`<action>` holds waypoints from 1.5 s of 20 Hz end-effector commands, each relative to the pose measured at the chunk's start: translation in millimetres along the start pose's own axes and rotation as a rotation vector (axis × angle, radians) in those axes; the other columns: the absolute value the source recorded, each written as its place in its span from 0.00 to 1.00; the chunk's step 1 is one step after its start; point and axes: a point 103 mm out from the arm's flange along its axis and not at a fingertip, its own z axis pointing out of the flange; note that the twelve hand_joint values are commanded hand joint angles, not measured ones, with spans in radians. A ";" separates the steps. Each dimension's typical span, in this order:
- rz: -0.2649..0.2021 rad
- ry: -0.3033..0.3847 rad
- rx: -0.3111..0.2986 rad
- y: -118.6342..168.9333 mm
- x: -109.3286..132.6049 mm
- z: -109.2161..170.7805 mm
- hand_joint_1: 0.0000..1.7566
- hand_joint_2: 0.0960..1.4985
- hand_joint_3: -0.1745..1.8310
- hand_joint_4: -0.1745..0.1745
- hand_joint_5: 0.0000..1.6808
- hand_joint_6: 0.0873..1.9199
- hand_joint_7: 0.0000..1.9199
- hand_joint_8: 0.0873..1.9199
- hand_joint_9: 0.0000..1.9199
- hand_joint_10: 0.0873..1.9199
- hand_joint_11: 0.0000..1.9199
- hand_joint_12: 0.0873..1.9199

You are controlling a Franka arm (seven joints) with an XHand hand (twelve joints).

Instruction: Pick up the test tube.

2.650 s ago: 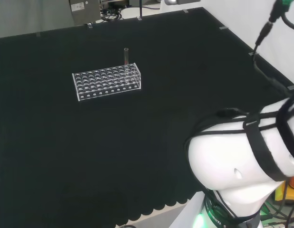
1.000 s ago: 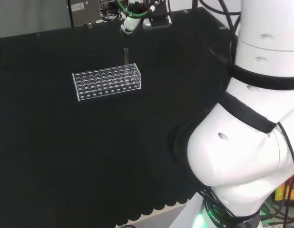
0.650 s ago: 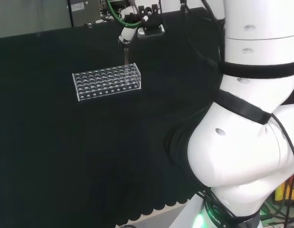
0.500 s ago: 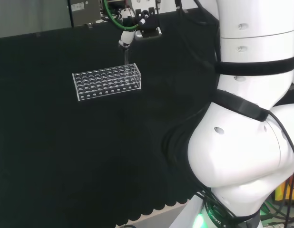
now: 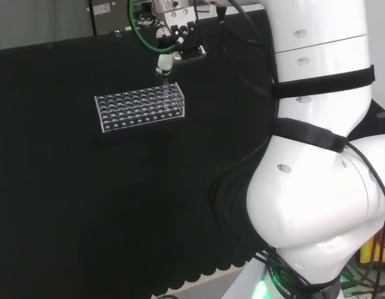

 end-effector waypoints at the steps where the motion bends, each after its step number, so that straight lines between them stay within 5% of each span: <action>1: 0.007 -0.041 0.012 4.1 -1.5 9.0 0.54 0.39 0.42 0.15 0.27 0.23 0.37 0.42 0.28 0.40 0.08 0.78; 11: 0.017 -0.024 -0.043 14.7 5.3 9.8 0.54 0.40 0.43 0.22 0.35 0.35 0.50 0.39 0.38 0.35 0.13 0.76; 24: 0.039 0.038 -0.057 28.1 15.9 17.6 0.58 0.39 0.44 0.17 0.48 0.35 0.71 0.29 0.64 0.31 0.29 0.69; 26: 0.028 0.073 -0.131 26.7 17.6 18.6 0.59 0.39 0.44 0.13 0.51 0.34 0.74 0.26 0.67 0.30 0.30 0.69; 28: 0.031 0.127 -0.215 24.3 19.6 18.0 0.63 0.52 0.30 0.22 0.61 0.38 0.79 0.23 0.70 0.29 0.33 0.68; 30: 0.041 0.179 -0.288 22.4 22.0 15.9 0.66 0.57 0.22 0.10 0.68 0.35 0.83 0.21 0.74 0.27 0.36 0.66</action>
